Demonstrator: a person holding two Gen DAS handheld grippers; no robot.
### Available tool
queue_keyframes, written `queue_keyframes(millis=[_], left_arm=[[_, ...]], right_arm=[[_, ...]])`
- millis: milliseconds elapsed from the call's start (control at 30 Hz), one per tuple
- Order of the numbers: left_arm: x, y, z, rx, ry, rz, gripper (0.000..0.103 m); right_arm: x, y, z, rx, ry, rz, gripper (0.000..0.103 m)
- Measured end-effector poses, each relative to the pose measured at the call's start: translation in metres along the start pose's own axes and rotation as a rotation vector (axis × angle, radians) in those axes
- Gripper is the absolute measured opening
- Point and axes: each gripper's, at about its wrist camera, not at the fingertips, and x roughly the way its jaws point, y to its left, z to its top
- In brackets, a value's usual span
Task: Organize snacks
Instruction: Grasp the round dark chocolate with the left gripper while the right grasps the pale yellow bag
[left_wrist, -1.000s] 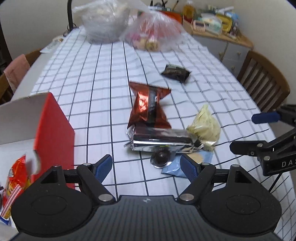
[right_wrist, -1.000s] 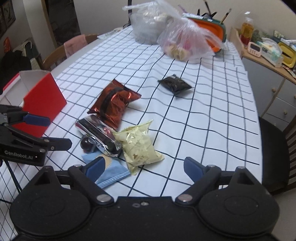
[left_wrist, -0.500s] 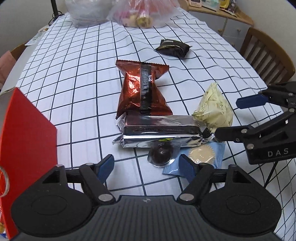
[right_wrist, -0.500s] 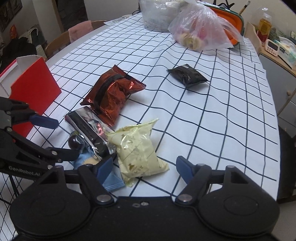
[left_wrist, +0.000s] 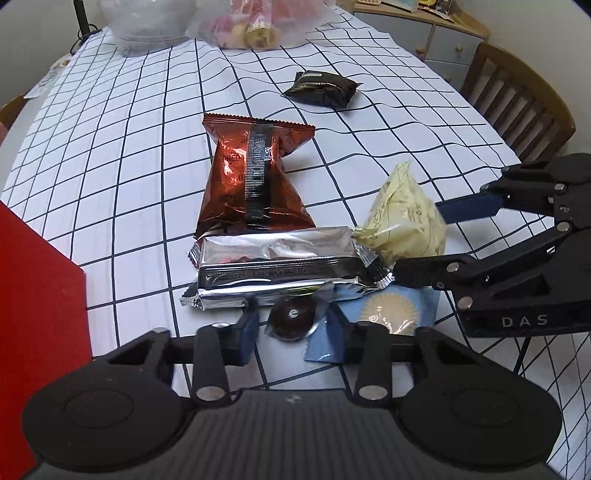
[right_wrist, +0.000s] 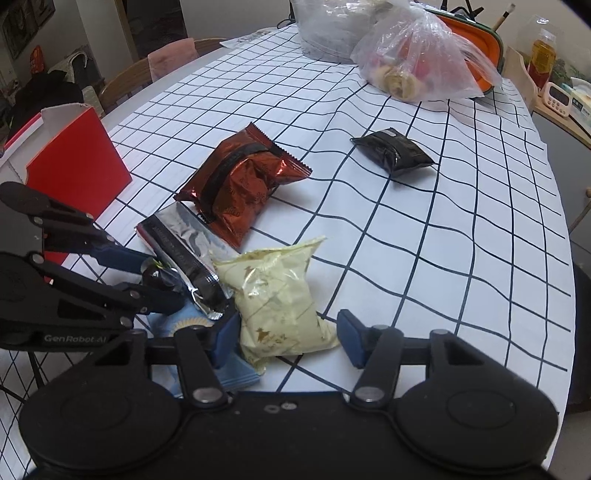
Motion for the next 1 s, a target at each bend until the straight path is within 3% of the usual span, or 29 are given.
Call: queue_keyframes(millis=[67, 100, 400, 1000], left_arm=[[0.000, 0.001, -0.001, -0.003, -0.004, -0.006, 0.032], [0.000, 0.002, -0.001, -0.004, -0.006, -0.008, 0.026], [-0.007, 0.006, -0.007, -0.053, -0.026, -0.016, 0.023], [-0.057, 0.014, -0.034, -0.121, -0.073, -0.030, 0.023]], right_arm=[[-0.002, 0.002, -0.001, 0.003, -0.007, 0.000, 0.044], [-0.003, 0.002, -0.001, 0.002, -0.010, -0.001, 0.043], [-0.015, 0.005, -0.005, 0.055, -0.038, -0.030, 0.028], [-0.077, 0.031, -0.029, 0.156, -0.112, -0.034, 0.027]])
